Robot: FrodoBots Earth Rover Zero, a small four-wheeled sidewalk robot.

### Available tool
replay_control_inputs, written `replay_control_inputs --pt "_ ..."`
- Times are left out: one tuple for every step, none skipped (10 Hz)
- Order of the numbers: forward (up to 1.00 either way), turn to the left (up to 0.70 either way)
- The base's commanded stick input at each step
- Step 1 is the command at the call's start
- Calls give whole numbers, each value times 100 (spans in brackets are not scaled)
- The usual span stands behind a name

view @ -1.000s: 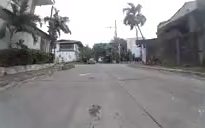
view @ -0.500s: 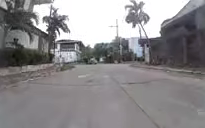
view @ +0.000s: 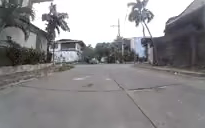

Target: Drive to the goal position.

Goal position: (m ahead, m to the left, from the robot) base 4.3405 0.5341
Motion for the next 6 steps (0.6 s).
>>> replay_control_inputs --pt "100 4" --pt "100 4" --pt "100 4" --pt "100 4" --pt "100 4" --pt "100 4"
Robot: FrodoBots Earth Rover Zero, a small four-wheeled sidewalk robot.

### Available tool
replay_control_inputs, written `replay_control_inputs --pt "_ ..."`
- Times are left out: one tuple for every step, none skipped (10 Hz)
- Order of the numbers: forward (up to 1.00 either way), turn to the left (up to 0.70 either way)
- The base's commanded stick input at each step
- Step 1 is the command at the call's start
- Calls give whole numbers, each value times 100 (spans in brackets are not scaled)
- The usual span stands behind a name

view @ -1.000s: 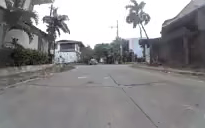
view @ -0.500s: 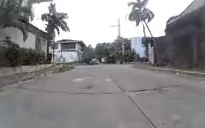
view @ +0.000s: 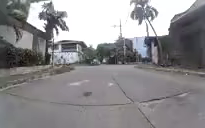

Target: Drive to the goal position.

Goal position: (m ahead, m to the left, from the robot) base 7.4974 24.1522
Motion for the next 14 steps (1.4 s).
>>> replay_control_inputs --pt "100 4" --pt "100 4" --pt "100 4" --pt "100 4" --pt "100 4" --pt "100 4" --pt "100 4" --pt "100 4" --pt "100 4" --pt "100 4" --pt "100 4" --pt "100 4" --pt "100 4" --pt "100 4"
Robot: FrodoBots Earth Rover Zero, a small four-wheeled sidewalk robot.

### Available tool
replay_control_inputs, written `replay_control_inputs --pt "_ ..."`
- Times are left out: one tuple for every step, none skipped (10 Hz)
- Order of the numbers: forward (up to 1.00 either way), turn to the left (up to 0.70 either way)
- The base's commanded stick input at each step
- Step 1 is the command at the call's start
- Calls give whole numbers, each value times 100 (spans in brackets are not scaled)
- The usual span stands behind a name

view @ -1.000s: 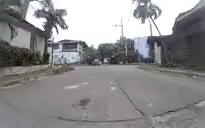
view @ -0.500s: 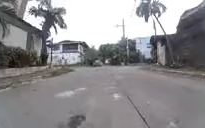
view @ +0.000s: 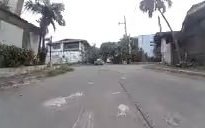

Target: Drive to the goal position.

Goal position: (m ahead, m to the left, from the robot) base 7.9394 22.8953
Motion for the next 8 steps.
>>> replay_control_inputs --pt "100 4" --pt "100 4" --pt "100 4" --pt "100 4" --pt "100 4" --pt "100 4" --pt "100 4" --pt "100 4"
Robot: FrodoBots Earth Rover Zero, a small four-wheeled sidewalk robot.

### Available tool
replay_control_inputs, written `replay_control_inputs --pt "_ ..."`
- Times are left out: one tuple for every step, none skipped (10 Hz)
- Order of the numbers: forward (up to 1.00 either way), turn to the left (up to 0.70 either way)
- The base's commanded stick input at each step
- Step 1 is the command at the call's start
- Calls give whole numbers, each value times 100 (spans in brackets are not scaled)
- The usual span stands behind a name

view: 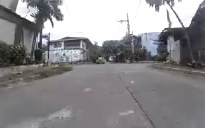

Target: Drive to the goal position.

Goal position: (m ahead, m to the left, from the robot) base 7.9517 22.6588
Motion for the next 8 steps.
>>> replay_control_inputs --pt "100 4" --pt "100 4" --pt "100 4" --pt "100 4" --pt "100 4" --pt "100 4" --pt "100 4" --pt "100 4"
